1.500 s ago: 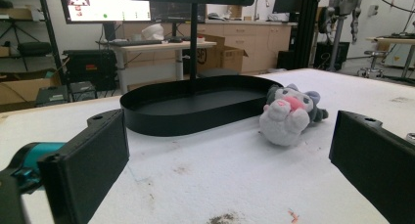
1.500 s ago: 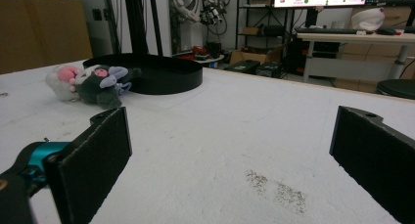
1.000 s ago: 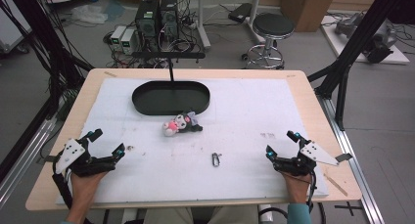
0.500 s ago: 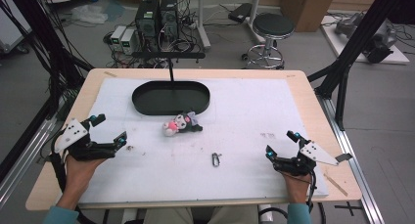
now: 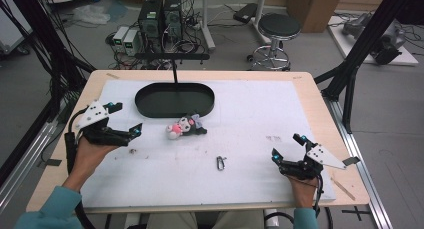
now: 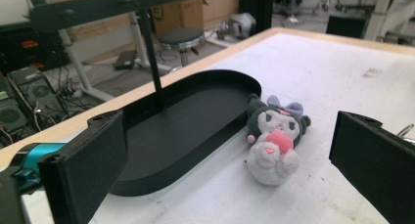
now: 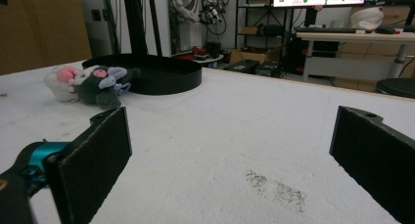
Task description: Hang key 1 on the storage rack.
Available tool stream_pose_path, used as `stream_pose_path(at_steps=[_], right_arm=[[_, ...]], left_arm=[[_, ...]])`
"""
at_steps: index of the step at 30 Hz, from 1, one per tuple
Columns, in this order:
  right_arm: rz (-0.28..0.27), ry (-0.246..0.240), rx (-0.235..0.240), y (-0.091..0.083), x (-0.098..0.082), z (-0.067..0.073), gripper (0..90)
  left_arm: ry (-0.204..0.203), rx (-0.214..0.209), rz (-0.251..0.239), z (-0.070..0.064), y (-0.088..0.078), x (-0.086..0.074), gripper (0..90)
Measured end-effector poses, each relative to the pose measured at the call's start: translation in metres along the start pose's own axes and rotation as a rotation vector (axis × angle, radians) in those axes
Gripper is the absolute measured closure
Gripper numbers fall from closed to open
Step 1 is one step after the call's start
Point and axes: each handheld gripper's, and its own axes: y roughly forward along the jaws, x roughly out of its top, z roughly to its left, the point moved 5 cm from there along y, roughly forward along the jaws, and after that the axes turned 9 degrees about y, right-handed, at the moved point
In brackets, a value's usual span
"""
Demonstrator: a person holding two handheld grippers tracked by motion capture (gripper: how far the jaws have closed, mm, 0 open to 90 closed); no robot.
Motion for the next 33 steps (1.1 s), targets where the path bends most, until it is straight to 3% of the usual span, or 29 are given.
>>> stream_pose_path(at_steps=[13, 23, 33], right_arm=[[0.001, 0.000, -0.002, 0.000, 0.000, 0.000, 1.0], [0.001, 0.004, -0.001, 0.000, 0.000, 0.000, 1.0], [0.001, 0.002, 0.002, 0.000, 0.000, 0.000, 1.1]], left_arm=[[0.032, -0.099, 0.087, -0.003, 0.030, 0.016, 1.7], [0.106, -0.150, 0.187, -0.011, 0.057, 0.022, 1.7], [0.108, -0.215, 0.260, -0.018, 0.084, 0.020, 1.7]])
